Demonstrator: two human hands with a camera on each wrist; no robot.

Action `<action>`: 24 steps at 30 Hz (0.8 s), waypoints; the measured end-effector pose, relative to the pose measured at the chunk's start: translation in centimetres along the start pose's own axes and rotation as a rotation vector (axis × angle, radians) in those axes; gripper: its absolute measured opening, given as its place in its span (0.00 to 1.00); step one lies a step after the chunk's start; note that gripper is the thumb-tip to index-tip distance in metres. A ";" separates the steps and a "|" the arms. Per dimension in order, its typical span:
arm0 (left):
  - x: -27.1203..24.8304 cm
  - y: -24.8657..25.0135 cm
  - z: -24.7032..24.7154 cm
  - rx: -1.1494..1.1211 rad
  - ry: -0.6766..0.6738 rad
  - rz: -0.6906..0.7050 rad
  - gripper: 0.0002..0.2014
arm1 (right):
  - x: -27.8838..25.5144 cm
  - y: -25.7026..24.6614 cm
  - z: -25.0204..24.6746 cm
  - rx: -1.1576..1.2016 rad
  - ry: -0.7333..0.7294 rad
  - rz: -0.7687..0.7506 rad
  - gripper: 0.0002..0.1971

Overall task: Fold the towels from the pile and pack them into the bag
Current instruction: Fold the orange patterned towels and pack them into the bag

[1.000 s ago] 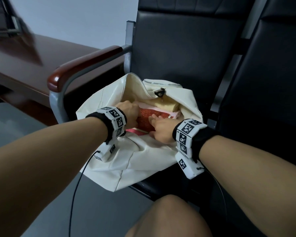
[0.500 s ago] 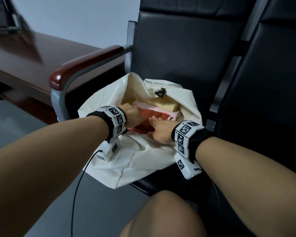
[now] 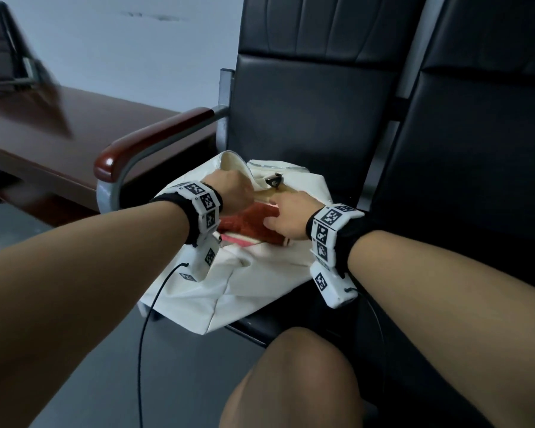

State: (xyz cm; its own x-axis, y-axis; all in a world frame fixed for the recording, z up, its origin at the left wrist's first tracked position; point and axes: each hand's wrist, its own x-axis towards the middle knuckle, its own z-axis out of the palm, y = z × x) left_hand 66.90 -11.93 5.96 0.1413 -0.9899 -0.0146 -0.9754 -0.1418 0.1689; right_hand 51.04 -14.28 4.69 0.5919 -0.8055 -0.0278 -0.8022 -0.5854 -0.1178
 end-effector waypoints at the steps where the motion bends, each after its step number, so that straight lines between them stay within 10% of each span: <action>1: -0.4 0.8 -0.6 -0.017 0.008 0.015 0.14 | -0.7 0.2 -0.6 -0.032 0.021 0.019 0.20; 24: -11.1 32.2 -3.5 0.101 -0.060 0.592 0.10 | -27.5 14.8 -9.0 -0.063 0.156 0.508 0.10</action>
State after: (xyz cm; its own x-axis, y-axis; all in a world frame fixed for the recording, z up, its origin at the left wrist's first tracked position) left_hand 34.54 -5.51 15.06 -0.4374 -0.8992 -0.0026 -0.8971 0.4362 0.0704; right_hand 22.20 -1.61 12.67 0.1133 -0.9901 0.0824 -0.9905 -0.1190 -0.0683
